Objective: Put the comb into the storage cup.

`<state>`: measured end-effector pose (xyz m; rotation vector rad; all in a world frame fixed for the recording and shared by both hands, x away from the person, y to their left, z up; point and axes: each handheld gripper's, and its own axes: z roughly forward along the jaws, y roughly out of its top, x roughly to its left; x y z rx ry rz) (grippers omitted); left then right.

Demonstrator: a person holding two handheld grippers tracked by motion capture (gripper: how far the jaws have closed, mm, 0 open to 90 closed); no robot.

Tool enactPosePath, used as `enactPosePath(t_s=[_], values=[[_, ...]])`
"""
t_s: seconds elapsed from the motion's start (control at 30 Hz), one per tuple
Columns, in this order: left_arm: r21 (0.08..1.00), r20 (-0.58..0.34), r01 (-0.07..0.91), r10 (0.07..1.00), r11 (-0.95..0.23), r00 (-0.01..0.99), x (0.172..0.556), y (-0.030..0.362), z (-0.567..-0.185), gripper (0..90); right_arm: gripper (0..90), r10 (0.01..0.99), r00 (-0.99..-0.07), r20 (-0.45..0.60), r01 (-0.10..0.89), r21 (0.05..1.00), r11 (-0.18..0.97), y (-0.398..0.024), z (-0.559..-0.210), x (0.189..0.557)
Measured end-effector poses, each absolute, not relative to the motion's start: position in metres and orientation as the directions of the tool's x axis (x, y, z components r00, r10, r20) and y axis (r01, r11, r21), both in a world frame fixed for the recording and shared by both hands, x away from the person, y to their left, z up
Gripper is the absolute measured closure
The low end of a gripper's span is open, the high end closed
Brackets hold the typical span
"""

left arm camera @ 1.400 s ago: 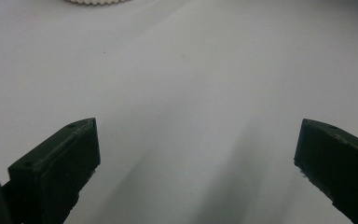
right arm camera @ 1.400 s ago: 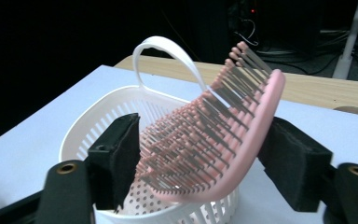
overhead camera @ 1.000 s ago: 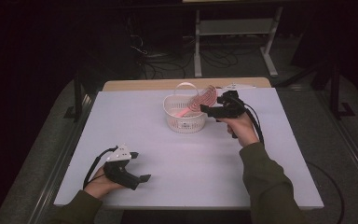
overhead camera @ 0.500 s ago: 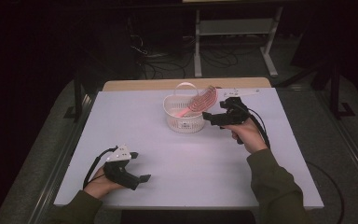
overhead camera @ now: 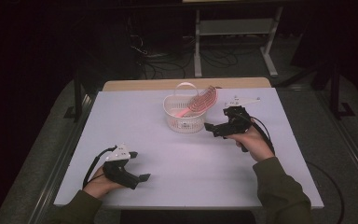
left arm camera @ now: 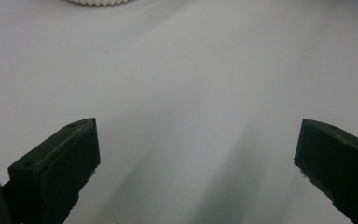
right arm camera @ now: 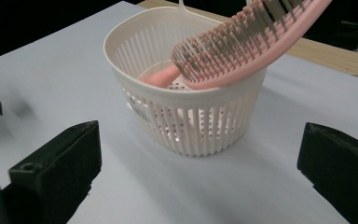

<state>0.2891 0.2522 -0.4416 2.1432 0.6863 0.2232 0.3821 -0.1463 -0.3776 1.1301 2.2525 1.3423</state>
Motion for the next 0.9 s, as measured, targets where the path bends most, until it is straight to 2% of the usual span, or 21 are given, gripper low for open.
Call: enactPosePath(t_s=[0.9], values=[[0.786, -0.090, 0.401, 0.554, -0.470, 0.827, 0.291, 0.258, -0.441, 0.0, 0.0, 0.716, -0.689, 0.114, 0.488, 0.803, 0.341, -0.156, -0.409, 0.335]])
